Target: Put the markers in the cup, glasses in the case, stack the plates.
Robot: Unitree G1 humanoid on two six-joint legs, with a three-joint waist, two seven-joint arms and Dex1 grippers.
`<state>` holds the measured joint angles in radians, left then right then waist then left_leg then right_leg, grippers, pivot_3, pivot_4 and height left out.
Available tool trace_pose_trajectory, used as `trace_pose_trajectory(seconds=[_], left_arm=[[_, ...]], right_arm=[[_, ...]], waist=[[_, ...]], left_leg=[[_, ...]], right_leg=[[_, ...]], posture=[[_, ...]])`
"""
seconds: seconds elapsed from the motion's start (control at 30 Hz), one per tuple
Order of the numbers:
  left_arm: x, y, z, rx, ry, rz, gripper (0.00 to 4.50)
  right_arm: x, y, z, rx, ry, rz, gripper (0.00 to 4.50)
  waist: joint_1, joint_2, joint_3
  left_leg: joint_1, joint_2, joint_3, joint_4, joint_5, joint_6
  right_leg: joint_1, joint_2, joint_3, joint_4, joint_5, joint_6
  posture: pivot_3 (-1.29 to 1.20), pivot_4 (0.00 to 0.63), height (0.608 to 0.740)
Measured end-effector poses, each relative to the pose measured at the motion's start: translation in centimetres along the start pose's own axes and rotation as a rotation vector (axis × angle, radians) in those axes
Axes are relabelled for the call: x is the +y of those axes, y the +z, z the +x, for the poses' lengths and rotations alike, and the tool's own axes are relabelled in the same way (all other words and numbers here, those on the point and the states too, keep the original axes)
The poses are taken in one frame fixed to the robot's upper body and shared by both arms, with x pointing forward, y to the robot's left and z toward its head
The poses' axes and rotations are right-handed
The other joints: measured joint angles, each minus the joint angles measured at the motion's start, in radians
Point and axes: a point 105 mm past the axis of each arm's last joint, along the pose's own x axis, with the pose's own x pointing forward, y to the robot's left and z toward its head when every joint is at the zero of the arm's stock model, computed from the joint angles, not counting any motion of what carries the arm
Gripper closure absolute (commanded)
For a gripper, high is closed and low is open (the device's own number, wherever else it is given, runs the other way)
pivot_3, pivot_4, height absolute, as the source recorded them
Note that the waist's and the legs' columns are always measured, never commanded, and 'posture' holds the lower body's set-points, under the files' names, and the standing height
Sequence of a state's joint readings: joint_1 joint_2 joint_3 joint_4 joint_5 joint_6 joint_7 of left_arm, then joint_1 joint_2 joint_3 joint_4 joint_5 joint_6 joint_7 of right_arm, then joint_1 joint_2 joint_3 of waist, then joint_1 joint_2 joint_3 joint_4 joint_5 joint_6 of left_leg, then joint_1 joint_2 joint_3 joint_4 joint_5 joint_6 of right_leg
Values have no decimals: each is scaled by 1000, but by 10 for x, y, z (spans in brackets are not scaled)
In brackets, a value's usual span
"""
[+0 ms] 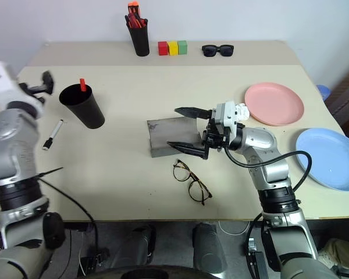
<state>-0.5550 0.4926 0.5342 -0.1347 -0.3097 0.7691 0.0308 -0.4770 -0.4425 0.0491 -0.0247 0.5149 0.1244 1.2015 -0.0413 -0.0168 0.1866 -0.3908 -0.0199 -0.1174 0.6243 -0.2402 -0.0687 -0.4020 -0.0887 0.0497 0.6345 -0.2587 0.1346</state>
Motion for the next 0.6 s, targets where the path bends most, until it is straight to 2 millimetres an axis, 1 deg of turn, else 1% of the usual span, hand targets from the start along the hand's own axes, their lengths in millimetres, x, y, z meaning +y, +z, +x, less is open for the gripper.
trace_pose_trajectory(seconds=[0.13,0.2,0.27,0.4,0.5,0.57,0.6], left_arm=[[35,-17,-6,162,71,9,224],[55,-31,-11,280,102,54,224],[63,-43,-15,367,115,59,224],[71,-65,-22,535,101,118,224],[68,-88,-25,670,54,164,224],[63,-100,-25,728,20,166,224],[60,-103,-23,745,5,159,224]], right_arm=[[5,-5,4,0,36,22,0],[6,-7,7,-8,47,28,0],[5,-9,6,-5,46,30,0],[6,-9,11,-10,63,21,0],[6,-8,13,-16,64,18,0],[6,-8,13,-16,62,16,0],[6,-8,13,-16,61,15,0]], waist=[[-2,0,0],[-3,0,0],[-2,0,0],[-1,0,0],[-1,0,0],[-1,0,0],[0,0,0]], left_leg=[[0,0,0,0,0,0],[0,0,0,0,0,0],[0,0,0,0,0,0],[0,0,0,0,0,0],[0,0,0,-1,0,-1],[0,0,0,-1,0,-1],[0,0,0,-1,0,-1]], right_leg=[[0,0,0,0,0,0],[0,0,0,1,0,0],[-1,0,0,1,0,0],[-1,0,0,1,0,0],[-1,0,0,1,0,0],[-1,0,0,1,0,0],[-1,0,0,1,0,0]], posture=[[0,150,740],[0,150,740],[0,150,740],[0,150,740],[0,150,740],[0,150,740],[0,150,740]])
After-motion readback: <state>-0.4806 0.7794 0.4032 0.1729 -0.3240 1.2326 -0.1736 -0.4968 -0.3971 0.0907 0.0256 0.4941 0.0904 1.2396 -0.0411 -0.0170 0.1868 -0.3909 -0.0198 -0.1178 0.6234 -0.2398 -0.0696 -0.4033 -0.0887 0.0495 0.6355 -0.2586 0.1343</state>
